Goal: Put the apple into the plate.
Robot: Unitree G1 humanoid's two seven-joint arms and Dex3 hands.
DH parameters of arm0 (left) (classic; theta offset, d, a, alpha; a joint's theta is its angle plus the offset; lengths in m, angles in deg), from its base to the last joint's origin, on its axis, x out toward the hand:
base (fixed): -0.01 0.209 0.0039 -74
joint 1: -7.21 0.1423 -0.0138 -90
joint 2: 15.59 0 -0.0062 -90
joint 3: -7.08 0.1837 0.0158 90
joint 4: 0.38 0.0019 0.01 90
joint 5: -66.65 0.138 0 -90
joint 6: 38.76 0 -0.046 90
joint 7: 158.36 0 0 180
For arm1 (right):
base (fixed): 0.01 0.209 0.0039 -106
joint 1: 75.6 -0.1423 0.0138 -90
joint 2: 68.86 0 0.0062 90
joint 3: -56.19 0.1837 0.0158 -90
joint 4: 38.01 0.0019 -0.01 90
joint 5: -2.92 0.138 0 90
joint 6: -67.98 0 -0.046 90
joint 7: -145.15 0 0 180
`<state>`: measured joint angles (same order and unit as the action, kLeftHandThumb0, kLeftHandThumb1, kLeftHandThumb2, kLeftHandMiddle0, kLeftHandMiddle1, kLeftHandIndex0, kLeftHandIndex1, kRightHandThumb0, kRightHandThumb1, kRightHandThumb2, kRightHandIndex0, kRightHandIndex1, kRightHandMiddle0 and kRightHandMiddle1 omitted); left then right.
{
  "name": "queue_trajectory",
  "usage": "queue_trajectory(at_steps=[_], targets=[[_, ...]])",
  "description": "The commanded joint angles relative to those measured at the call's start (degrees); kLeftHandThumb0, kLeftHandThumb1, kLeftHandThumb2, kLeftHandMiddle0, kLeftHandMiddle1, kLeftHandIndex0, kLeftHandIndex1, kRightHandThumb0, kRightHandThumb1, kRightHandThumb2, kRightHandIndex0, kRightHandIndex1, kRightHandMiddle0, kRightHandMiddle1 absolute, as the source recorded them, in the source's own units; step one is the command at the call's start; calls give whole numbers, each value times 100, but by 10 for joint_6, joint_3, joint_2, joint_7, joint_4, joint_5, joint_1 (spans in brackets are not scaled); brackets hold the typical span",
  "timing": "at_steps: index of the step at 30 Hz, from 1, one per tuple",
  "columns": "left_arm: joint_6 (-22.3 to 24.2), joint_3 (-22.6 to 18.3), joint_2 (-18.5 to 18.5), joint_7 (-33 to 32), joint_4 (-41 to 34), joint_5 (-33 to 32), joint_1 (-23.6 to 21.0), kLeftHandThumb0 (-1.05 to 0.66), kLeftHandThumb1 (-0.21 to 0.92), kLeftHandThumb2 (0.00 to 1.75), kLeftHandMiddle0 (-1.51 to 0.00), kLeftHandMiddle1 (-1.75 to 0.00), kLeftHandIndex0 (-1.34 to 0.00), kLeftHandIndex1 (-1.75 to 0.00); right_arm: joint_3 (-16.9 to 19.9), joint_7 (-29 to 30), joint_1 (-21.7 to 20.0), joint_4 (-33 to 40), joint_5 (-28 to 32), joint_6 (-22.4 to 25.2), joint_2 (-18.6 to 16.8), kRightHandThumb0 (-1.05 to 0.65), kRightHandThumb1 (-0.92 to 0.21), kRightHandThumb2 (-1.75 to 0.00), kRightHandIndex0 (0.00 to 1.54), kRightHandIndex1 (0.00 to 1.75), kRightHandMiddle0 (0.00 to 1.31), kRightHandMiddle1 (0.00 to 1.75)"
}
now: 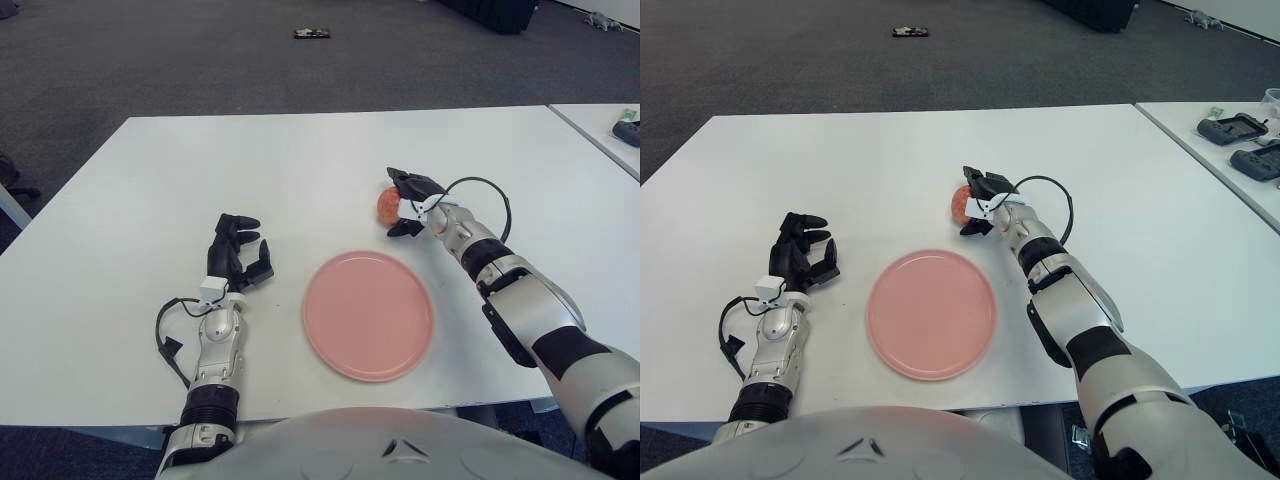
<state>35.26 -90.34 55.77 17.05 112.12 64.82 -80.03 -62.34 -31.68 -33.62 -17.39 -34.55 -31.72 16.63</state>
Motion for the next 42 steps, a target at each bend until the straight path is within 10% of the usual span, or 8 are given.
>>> queue_trajectory(at_steps=[1, 22, 29, 35, 42], targets=[[18, 1, -4, -1, 21, -3, 26, -1, 41, 123, -53, -175, -32, -175, -14, -19, 7, -21, -8, 5, -10, -91, -47, -53, 0, 0, 0, 0], [17, -2, -5, 0, 24, -4, 25, -1, 37, 125, -54, -175, -42, -168, -24, -11, 1, -36, -3, 11, -32, -83, -45, -69, 0, 0, 2, 1], [13, -2, -5, 1, 27, -6, 24, -1, 38, 124, -53, -175, -42, -167, -17, 17, 1, -33, 5, -8, -35, -70, -41, -82, 4, 3, 0, 31], [12, -3, -6, -2, 29, -4, 23, -1, 40, 122, -52, -175, -40, -168, -15, 55, 5, -35, 5, -51, -38, -46, -29, -105, 4, 142, 2, 144], [7, -2, -6, -3, 32, -2, 22, -1, 40, 122, -52, -175, -37, -171, -37, 92, 4, -42, -18, -85, -37, -21, -39, -116, 36, 172, 34, 171]])
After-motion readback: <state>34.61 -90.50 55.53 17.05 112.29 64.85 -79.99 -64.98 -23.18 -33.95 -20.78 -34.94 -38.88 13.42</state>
